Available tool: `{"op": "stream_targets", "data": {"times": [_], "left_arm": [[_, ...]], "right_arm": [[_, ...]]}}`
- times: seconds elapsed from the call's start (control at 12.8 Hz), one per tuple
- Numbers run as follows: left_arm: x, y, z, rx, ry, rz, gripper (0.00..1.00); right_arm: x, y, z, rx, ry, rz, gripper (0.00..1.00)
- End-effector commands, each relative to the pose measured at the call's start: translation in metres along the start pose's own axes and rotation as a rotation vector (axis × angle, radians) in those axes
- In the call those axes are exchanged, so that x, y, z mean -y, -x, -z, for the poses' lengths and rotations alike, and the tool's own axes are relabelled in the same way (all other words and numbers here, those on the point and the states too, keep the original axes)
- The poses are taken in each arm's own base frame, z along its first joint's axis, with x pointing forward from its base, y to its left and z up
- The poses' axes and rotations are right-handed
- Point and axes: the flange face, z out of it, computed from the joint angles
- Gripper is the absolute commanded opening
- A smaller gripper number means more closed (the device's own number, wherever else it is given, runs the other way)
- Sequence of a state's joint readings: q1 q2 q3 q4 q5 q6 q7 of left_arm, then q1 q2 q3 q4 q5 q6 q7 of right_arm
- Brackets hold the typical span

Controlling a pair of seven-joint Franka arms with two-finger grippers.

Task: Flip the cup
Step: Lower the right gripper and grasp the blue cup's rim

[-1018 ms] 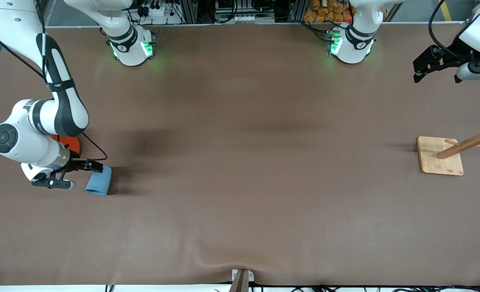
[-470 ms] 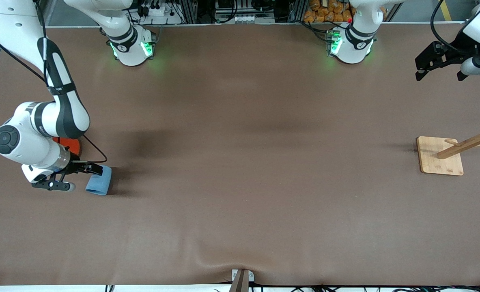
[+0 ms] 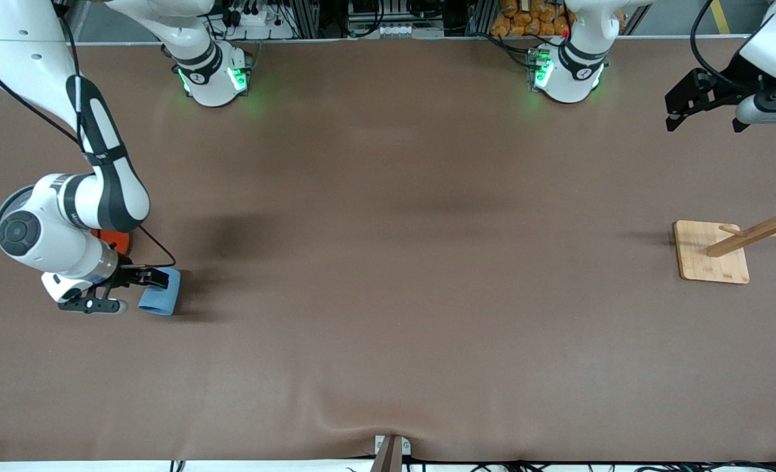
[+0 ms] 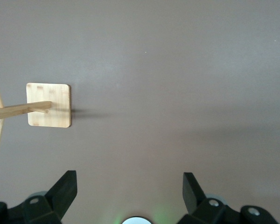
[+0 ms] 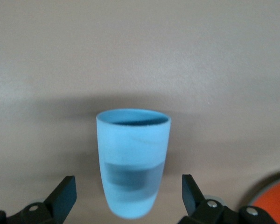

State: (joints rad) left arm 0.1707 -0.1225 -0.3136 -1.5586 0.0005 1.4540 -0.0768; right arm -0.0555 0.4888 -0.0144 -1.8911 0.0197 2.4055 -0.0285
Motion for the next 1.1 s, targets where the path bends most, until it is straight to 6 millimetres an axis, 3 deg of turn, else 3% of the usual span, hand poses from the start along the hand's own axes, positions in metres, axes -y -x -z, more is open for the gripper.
{"op": "stream_targets", "data": {"times": [0.0, 0.39, 1.02], "left_arm": [[-0.003, 0.002, 0.002, 0.004, 0.019, -0.001, 1.00], [0.000, 0.001, 0.000, 0.006, 0.019, 0.004, 1.00], [0.003, 0.001, -0.005, 0.023, 0.027, 0.010, 1.00]], "right_arm": [[0.004, -0.011, -0.029, -0.045, 0.001, 0.022, 1.00], [0.012, -0.018, -0.051, -0.054, 0.005, 0.047, 1.00], [0.012, -0.007, -0.052, -0.021, 0.006, 0.241, 1.00]]}}
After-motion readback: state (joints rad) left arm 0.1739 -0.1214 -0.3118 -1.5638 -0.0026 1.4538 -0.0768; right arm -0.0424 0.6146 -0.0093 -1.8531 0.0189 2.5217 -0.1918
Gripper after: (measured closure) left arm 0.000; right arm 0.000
